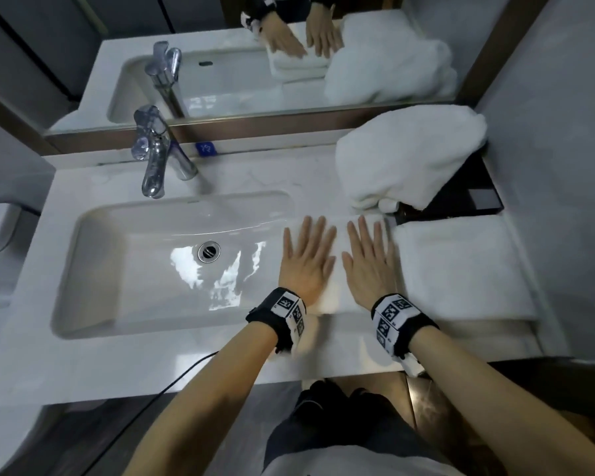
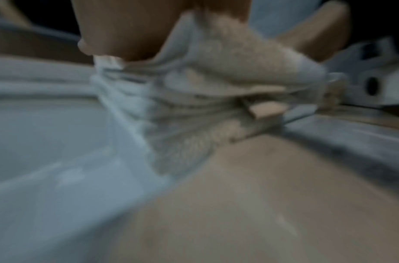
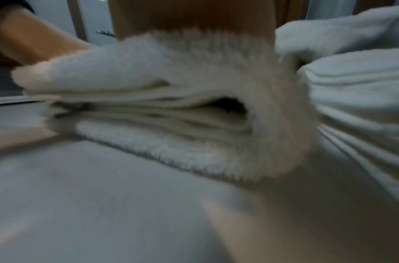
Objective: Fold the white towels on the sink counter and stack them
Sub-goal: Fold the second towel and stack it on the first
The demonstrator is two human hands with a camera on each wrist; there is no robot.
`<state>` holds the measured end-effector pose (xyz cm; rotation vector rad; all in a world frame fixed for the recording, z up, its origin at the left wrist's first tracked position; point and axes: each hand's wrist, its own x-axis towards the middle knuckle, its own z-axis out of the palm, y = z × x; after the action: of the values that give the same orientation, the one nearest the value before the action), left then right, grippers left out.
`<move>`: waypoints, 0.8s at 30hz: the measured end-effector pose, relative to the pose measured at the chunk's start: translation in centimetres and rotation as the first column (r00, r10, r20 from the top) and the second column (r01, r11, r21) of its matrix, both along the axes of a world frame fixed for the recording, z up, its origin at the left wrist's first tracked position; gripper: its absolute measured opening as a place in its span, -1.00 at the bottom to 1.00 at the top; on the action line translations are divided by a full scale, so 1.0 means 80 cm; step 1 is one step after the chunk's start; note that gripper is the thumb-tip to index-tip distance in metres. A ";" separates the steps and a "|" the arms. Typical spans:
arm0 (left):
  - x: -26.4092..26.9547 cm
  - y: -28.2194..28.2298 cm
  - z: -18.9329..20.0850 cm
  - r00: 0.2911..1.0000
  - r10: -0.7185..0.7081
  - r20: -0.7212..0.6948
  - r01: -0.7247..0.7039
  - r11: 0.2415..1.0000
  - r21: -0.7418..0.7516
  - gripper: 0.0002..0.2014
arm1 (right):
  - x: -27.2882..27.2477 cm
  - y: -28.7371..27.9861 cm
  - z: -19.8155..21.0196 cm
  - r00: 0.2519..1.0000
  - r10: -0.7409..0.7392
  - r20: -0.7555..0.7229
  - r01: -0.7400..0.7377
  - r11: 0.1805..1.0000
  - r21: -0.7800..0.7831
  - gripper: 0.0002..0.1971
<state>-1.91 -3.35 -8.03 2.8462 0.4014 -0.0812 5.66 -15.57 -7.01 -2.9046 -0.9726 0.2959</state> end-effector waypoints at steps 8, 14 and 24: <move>-0.001 0.003 -0.021 0.964 0.264 -0.027 -0.263 0.938 -0.228 -0.35 | 0.012 0.004 -0.017 0.997 0.053 -0.051 -0.051 0.998 0.044 -0.40; -0.011 0.002 -0.005 0.714 0.670 -0.204 -0.545 0.347 -0.763 0.04 | 0.010 -0.034 -0.005 0.962 -0.145 -0.231 0.228 0.895 0.384 -0.28; -0.021 0.015 0.038 0.681 0.648 -0.342 -0.566 0.169 -0.807 -0.57 | 0.033 -0.051 0.037 0.642 -0.194 -0.742 0.636 0.675 0.374 -0.19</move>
<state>-3.62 -2.14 -4.95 1.4463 1.0967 0.0019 8.28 -19.68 -4.07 -2.0496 -0.1392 0.7331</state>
